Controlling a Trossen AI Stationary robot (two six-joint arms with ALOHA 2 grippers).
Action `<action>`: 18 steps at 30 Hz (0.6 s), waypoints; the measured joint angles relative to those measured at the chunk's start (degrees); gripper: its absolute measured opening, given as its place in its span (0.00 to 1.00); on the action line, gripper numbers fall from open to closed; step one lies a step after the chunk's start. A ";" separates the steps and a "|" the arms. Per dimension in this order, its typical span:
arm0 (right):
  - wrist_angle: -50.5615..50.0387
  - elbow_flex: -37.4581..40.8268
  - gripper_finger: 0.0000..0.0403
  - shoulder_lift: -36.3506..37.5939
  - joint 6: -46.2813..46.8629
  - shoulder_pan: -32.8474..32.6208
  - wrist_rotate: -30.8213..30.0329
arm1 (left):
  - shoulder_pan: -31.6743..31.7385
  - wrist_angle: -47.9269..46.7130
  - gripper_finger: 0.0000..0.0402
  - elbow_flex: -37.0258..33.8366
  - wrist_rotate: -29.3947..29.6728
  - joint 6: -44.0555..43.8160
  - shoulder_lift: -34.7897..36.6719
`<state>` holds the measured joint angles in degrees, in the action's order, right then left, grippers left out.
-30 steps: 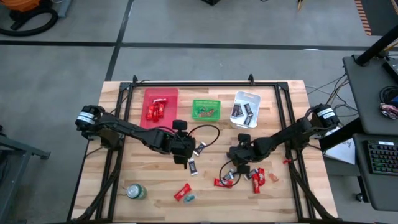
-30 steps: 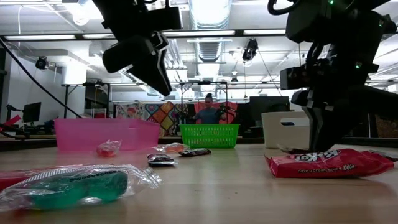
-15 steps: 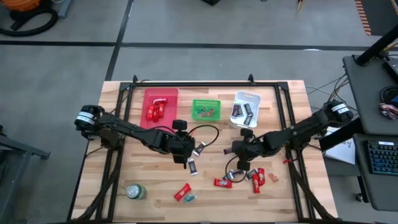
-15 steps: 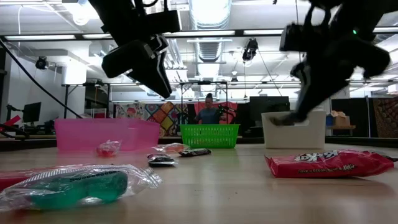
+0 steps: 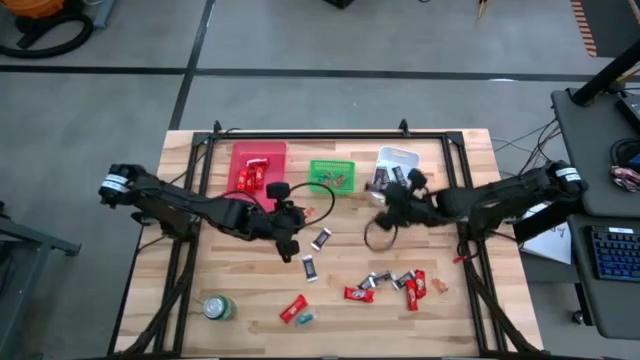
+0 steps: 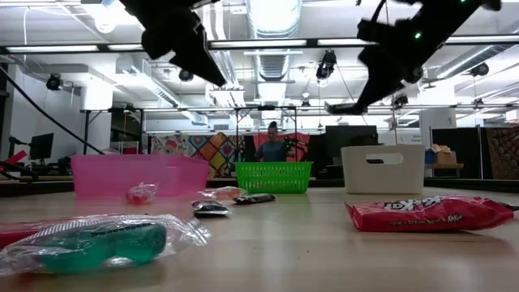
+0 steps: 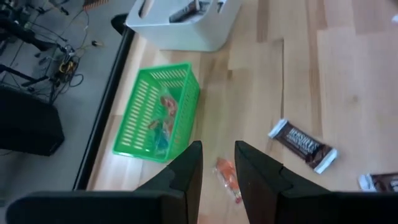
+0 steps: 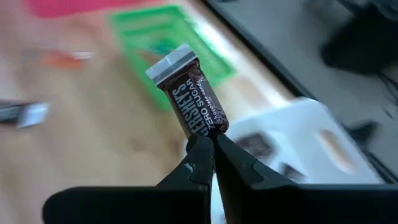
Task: Sort candy
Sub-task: Put the brown chocolate bar into the white bin
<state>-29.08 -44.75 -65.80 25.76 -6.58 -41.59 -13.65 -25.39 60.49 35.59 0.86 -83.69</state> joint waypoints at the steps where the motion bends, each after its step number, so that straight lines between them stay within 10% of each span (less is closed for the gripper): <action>1: -1.06 0.00 0.02 0.33 0.64 2.00 -0.04 | 0.00 -0.05 0.19 0.00 -0.02 -0.48 0.49; 18: -7.47 0.00 0.09 -1.25 3.60 28.38 9.08 | -0.07 0.03 0.19 -0.24 -0.26 -10.31 -2.02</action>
<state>-36.56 -44.75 -67.05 29.36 21.80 -32.52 -13.72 -25.36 60.25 35.33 -9.44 -85.71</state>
